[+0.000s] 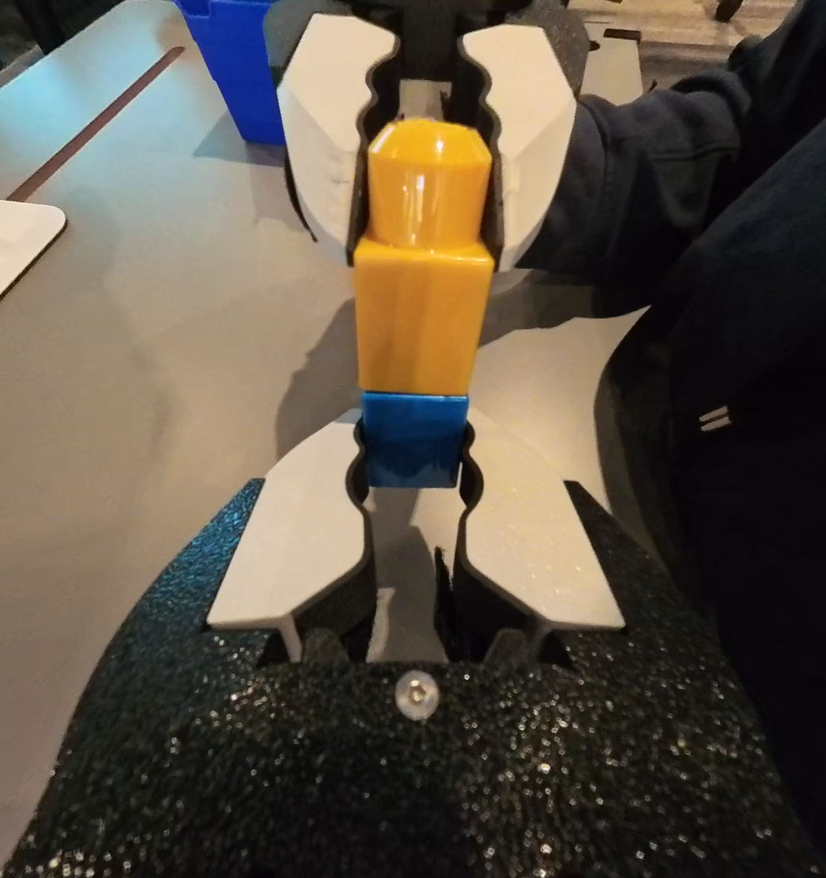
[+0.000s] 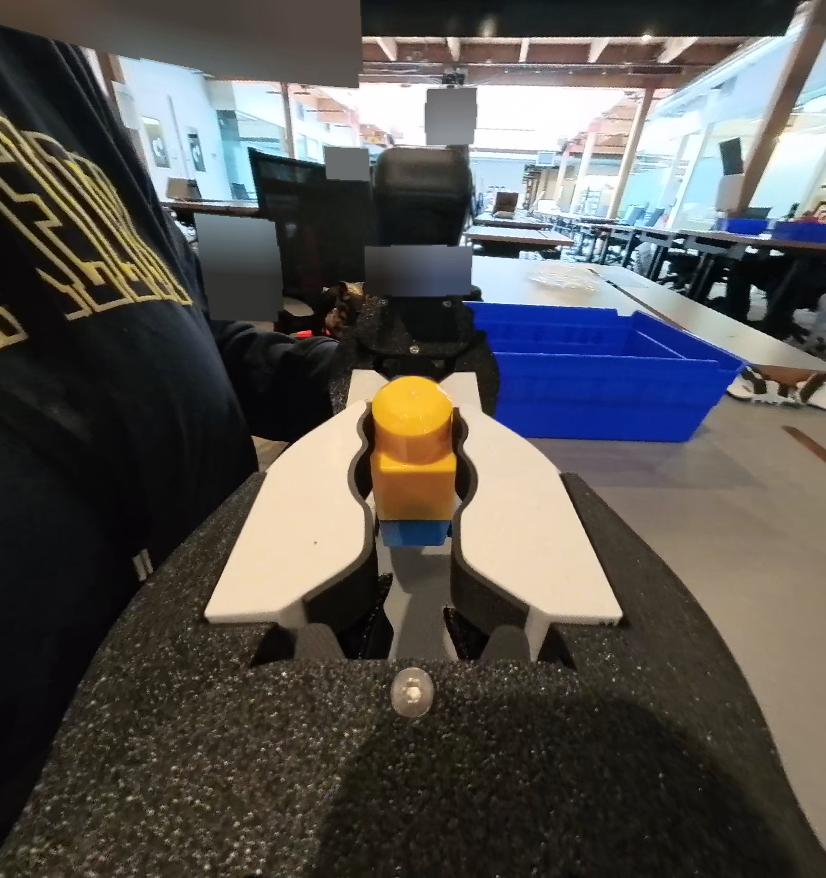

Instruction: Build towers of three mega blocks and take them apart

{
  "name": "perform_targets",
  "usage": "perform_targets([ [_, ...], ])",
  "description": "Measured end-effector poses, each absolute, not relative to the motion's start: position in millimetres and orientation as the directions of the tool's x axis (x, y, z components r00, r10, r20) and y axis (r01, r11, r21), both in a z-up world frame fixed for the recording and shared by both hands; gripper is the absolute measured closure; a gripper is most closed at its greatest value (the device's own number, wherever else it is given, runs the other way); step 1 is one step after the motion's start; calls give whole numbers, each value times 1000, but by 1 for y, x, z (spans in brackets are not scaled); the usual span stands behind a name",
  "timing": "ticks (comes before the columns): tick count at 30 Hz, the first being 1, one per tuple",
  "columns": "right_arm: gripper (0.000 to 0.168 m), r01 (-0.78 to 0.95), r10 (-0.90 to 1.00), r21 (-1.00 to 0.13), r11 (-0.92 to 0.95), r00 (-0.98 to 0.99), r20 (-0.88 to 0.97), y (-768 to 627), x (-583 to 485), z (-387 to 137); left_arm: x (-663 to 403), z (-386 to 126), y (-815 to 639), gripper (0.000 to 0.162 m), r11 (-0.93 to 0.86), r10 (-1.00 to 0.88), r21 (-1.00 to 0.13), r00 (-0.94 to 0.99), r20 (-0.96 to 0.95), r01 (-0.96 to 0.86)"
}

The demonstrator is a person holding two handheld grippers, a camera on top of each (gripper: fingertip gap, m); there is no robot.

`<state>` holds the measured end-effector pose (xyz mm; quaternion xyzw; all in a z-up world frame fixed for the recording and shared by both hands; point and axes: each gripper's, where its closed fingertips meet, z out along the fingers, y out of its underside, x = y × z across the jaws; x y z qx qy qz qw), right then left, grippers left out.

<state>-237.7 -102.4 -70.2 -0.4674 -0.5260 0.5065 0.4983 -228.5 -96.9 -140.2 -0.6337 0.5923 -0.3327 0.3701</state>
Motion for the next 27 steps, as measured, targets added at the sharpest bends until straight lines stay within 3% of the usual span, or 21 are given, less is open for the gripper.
perform_targets([
  [1, 137, -14, 996, -999, 49, -78, 50, -103, -237, -70, -228, -141, -97, 127, -21, -997, -862, 77, -22, -506],
  [19, 137, -176, 998, -984, 30, 58, 20, -99, -230, -65, -223, -132, -99, 127, -61, -997, -899, 64, 36, -435],
  [22, 136, -189, 994, -978, -84, 48, -95, -89, -229, -64, -221, -134, -100, 127, -156, -988, -903, 50, 148, -401],
  [25, 112, -143, 978, -973, -179, 83, -192, -72, -230, -68, -218, -133, -101, 127, -327, -940, -876, 29, 339, -355],
  [27, 110, -30, 970, -975, -219, 98, -221, -70, -236, -81, -218, -128, -99, 127, -404, -908, -862, 23, 417, -308],
])
